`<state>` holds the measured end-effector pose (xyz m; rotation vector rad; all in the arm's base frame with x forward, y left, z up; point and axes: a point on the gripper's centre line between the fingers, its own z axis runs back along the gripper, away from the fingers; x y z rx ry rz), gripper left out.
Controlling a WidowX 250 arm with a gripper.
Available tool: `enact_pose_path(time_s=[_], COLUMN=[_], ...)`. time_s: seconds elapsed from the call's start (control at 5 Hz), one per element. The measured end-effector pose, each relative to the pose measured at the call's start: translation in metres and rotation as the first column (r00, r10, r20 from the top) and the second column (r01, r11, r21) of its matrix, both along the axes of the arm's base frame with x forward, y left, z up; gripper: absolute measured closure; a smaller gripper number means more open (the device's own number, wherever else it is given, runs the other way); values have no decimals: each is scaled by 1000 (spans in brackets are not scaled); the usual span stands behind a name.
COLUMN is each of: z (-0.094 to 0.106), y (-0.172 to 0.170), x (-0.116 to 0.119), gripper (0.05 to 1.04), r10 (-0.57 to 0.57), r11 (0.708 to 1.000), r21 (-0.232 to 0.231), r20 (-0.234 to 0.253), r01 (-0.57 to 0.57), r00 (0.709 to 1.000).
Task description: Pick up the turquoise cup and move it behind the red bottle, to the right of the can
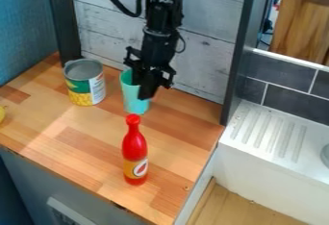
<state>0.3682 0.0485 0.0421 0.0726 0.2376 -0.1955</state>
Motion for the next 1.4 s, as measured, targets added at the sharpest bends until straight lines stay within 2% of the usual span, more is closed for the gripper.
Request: enact_pose_path(time_s=[0.2,0.4,0.6,0.8,1.0,1.2,1.4], z=[4,4,42,63,93,102,106], y=[0,-2,-3,-3,-2,-10,-34], x=[1,-1,-12,-35,-69,-113,-144], gripper=[408,145,73,75,80,83,83], r10=[-5,-4,-2,-5,-31,-20,-52], r11=[1000,1000,1000,1000,999,999,994], r21=[-5,-14,-13,-9,-25,-45,-93], r20=[-11,-17,69,42,114,16,-4], r01=[4,4,3,5,34,21,52], r00=[1000,1000,998,999,993,1000,999])
